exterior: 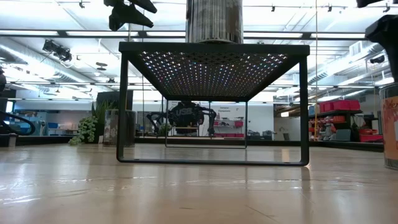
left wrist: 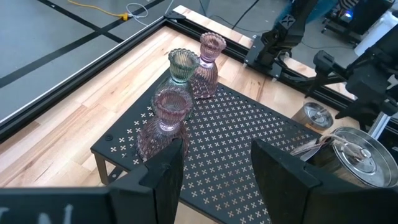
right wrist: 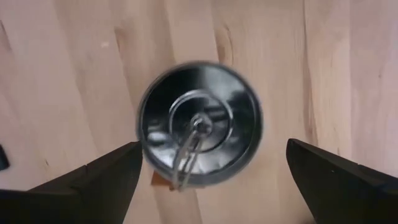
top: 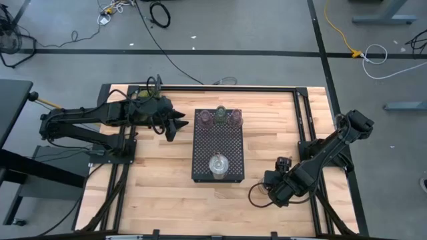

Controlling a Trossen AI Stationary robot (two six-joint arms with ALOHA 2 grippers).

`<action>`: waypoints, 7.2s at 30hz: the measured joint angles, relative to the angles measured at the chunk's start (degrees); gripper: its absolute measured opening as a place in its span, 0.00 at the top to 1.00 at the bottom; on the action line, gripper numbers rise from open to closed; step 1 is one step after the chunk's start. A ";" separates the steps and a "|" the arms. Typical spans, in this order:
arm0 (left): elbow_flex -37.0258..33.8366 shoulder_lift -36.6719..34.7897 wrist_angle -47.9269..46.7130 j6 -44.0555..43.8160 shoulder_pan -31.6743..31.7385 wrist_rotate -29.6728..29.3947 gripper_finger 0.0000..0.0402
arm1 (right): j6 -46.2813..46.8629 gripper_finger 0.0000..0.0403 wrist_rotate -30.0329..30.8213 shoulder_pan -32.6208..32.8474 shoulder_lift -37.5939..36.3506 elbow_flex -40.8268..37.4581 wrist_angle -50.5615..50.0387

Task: Pick & Place candle stick holders
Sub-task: Put the orange scented candle on the shelf

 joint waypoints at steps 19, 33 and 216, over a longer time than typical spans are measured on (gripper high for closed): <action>0.00 0.00 -0.03 0.96 0.01 0.00 0.53 | -4.18 0.02 -6.49 -2.02 0.01 -2.66 9.55; 0.00 0.00 -0.03 1.55 0.01 -0.01 0.53 | -4.67 0.02 -7.21 -3.10 -0.61 -2.86 7.77; 0.02 -0.02 2.56 -3.61 0.07 -2.16 0.53 | -11.54 0.01 -7.38 -2.79 -3.86 -7.39 25.21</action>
